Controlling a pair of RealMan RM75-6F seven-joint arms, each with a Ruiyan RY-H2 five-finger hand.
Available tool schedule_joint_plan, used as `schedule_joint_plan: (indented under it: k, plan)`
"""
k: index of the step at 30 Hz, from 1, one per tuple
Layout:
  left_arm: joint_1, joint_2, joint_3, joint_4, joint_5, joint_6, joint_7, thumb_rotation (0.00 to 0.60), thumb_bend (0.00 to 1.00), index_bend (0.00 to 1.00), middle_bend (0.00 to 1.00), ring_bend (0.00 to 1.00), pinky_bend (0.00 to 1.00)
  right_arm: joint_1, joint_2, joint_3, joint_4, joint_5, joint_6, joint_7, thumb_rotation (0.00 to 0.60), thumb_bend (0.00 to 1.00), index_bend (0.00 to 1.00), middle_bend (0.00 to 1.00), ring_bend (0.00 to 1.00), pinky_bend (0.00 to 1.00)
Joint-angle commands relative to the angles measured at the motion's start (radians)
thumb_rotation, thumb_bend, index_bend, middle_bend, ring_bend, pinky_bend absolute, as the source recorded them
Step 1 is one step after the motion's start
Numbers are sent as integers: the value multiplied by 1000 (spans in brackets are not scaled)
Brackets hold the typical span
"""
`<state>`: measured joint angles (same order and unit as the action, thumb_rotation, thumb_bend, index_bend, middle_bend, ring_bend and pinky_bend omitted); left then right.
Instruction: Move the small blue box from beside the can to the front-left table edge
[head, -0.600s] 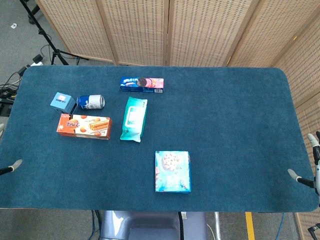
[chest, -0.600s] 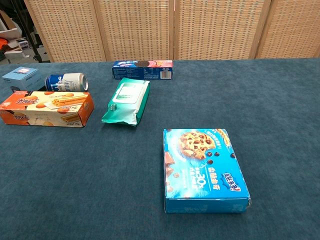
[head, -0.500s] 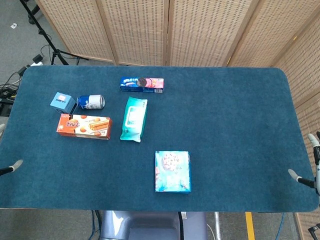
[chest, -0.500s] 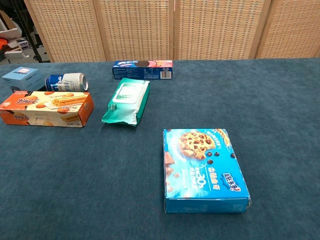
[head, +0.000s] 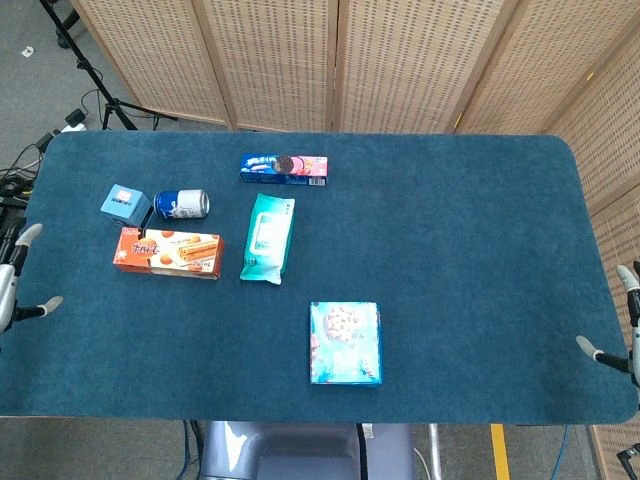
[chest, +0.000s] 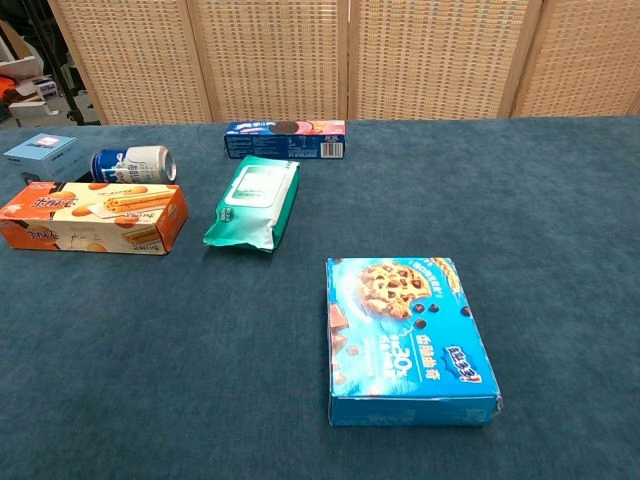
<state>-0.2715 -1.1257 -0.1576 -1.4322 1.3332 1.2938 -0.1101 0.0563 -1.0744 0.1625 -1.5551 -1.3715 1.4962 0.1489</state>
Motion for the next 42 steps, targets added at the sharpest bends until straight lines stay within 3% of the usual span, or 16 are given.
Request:
schedule_joint_plan:
  k: [1,16,36,39,42]
  plan:
    - [-194,-56,-58,223,-16,-233,11,600,0,0,0,0,0,7,-8,7,7,22,-16,-17,600,0,0,0,0,0]
    - [-476,-301,-47,724,-73,-677,10,600,0,0,0,0,0,43,-55,22,35,102,-86,-123,600,0,0,0,0,0]
    - [-618,-508,-37,1043,-83,-864,-2,600,0,1,0,0,7,63,-84,37,69,158,-126,-167,600,0,0,0,0,0]
    - [-633,-534,-40,1079,-88,-889,-2,600,0,59,8,0,72,64,-86,38,70,161,-127,-170,600,0,0,0,0,0]
    - [-642,-551,-39,1102,-87,-898,-4,600,0,237,161,90,161,66,-87,38,72,164,-131,-173,600,0,0,0,0,0]
